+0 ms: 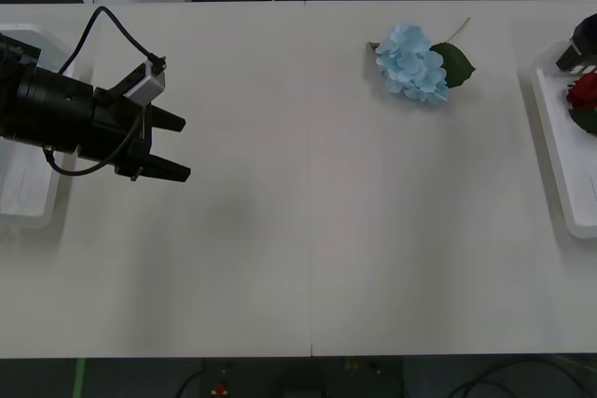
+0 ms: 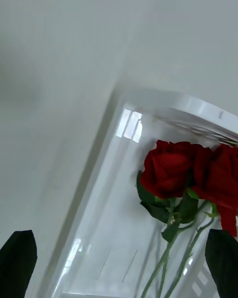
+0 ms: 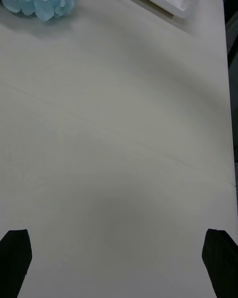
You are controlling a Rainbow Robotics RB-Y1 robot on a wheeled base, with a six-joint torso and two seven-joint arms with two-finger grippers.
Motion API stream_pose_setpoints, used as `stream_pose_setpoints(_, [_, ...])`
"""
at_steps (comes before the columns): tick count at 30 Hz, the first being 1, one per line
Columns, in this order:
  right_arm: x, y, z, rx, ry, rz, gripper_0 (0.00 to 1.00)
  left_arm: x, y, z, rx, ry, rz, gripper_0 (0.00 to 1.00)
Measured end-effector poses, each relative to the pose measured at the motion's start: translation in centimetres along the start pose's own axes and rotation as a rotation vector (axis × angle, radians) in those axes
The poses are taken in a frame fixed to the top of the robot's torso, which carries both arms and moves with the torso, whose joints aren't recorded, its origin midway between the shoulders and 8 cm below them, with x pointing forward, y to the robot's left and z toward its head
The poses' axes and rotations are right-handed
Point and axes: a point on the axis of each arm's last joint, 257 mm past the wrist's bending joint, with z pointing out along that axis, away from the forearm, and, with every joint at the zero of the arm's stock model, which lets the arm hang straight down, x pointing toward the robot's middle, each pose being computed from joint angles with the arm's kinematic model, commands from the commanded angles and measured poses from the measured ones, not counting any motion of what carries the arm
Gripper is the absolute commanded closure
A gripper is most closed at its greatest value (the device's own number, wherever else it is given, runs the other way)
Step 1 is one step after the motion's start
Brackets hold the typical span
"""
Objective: Put the red flowers into the right box and the blue flowers into the left box
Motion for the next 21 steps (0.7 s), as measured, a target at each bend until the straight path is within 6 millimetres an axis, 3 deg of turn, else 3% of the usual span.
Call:
stream_pose_setpoints(9, [-4.4, 8.3, 4.0, -0.052, -0.063, -0.083, 0.02, -0.6, 0.8, 0.0, -0.031, -0.024, -0.003, 0.0])
stream_pose_setpoints(15, [-5.5, 10.9, 6.9, -0.074, -0.102, -0.034, 0.02, -0.6, 0.8, -0.1, -0.03, -0.025, -0.004, 0.0])
stream_pose_setpoints(21, [-6.5, 12.9, 8.0, -0.092, -0.135, -0.009, 0.02, -0.7, 0.8, -0.1, -0.031, -0.026, -0.004, 0.0])
